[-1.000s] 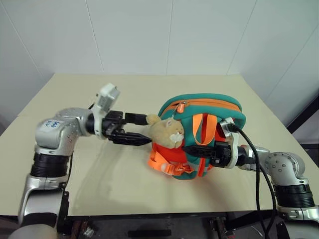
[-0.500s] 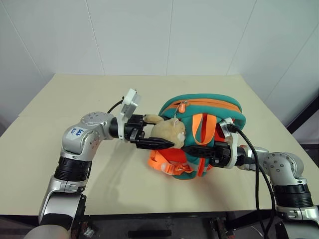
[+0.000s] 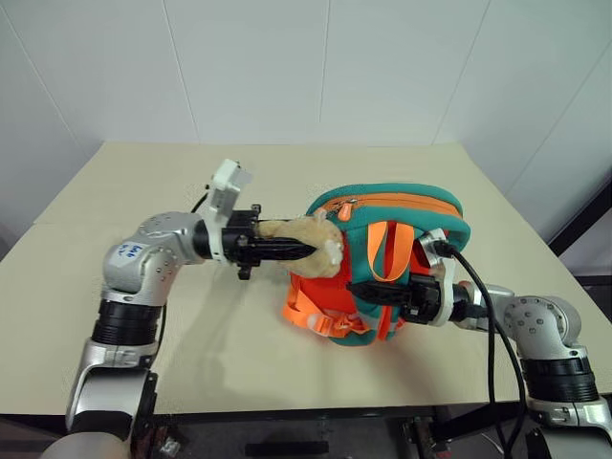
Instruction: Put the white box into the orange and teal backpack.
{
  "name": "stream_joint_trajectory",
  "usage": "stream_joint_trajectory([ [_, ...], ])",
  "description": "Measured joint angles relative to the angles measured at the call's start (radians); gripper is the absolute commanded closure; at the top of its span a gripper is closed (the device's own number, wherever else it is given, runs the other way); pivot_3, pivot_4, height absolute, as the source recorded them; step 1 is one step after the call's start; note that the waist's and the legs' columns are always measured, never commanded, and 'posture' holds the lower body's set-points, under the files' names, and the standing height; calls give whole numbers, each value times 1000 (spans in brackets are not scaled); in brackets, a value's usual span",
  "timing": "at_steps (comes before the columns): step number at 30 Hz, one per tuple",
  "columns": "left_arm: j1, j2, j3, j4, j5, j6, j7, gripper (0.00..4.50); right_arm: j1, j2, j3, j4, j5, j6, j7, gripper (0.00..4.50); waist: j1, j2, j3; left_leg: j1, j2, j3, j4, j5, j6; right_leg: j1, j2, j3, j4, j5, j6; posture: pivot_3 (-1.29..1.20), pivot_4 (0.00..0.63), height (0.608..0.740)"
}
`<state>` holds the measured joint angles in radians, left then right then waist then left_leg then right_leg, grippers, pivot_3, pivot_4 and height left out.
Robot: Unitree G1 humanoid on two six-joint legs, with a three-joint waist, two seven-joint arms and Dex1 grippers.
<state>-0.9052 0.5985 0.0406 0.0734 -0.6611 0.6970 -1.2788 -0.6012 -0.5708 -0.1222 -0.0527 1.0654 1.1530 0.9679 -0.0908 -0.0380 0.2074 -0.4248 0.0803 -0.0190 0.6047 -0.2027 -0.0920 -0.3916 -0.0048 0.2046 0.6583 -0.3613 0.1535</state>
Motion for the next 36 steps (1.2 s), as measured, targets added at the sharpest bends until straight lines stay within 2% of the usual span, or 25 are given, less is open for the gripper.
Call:
stream_joint_trajectory([
  [3,-1,41,0,54,22,-25,-13,3309,5,0,-3,-9,13,10,-12,4426,2,0,0,0,0,0,0,0,0,0,0,0,0,0,0,0,150,740],
  [9,-64,78,29,304,58,-80,-11,3309,33,1,-20,-40,46,30,-49,4426,1,0,0,0,0,0,-1,0,0,0,0,0,0,0,0,0,150,740],
  [18,-71,28,35,571,109,-147,-24,3309,54,1,-45,-76,95,46,-109,4426,5,0,0,0,0,0,-3,0,0,-1,0,0,-1,0,-1,0,150,740],
  [26,25,-76,8,649,195,-240,-11,3309,59,-2,-55,-80,109,46,-128,4426,5,0,0,0,0,0,-3,0,0,-1,0,0,-1,0,-1,0,150,740],
  [34,98,-124,22,640,215,-327,27,3309,52,-1,-53,-80,114,41,-130,4426,8,0,0,0,0,0,-3,0,0,-1,0,0,-1,0,-1,0,150,740],
  [36,113,-126,30,615,216,-356,39,3309,48,5,-50,-80,104,24,-131,3695,8,0,0,0,0,0,-3,0,0,-1,0,0,-1,0,-1,0,150,740],
])
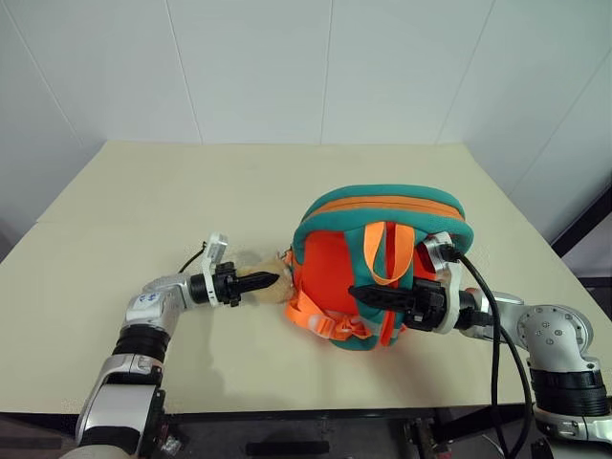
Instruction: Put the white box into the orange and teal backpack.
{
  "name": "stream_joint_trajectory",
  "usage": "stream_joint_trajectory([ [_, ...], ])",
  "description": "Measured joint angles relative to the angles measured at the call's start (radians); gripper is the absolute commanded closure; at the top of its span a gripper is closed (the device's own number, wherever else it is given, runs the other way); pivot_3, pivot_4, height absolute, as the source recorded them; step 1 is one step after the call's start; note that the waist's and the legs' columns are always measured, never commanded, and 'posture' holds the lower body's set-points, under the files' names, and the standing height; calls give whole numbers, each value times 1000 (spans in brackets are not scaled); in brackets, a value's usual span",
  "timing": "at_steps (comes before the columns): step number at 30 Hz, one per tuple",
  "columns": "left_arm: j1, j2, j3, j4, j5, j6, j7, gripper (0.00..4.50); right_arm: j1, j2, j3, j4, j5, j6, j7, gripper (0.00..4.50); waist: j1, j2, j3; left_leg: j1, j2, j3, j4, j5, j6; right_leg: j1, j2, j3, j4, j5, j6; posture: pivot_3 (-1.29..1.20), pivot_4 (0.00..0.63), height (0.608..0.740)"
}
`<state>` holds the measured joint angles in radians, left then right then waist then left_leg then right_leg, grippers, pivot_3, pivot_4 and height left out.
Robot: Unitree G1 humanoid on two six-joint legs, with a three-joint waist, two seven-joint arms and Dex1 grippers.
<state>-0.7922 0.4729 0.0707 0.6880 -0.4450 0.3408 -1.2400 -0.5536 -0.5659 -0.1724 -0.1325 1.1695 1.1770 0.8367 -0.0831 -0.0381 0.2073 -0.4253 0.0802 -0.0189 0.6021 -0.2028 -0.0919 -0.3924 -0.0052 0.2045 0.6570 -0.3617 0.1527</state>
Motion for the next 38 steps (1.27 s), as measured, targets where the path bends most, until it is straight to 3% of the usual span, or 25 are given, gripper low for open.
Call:
stream_joint_trajectory([
  [6,64,63,5,-183,22,-60,33,1312,-9,-39,23,-30,-42,-31,32,1668,-2,0,0,0,0,0,-2,0,0,-1,0,0,0,0,0,0,150,740],
  [10,133,188,14,-309,20,-55,-15,7,59,-176,106,-152,-235,-222,167,261,-1,0,0,0,0,1,-6,0,0,-2,0,0,-3,-1,-1,0,150,740],
  [11,143,213,29,-324,18,-48,-21,0,78,-188,119,-161,-273,-271,196,21,-1,0,0,0,0,1,-6,0,-1,-2,0,0,-3,-1,-1,0,150,740],
  [18,315,335,149,-549,-74,40,-50,0,210,-312,85,-104,-495,-534,285,21,3,0,0,0,0,2,-5,-1,-1,-1,-2,0,-5,-1,-2,0,150,740],
  [26,516,335,228,-792,-172,115,7,0,354,-386,-48,-20,-539,-695,430,21,6,0,0,1,0,2,-3,-2,-1,1,-2,0,-4,-1,-2,0,150,740],
  [31,551,343,254,-875,-178,50,-1,0,311,-432,-114,52,-539,-760,511,21,-3,0,0,3,0,3,0,-2,-1,3,-2,2,-4,-1,-2,0,150,740],
  [38,587,366,293,-872,-179,24,1,0,247,-465,-104,122,-556,-785,562,21,-2,0,0,3,0,4,1,-3,0,3,-2,2,-4,-1,-2,0,150,740],
])
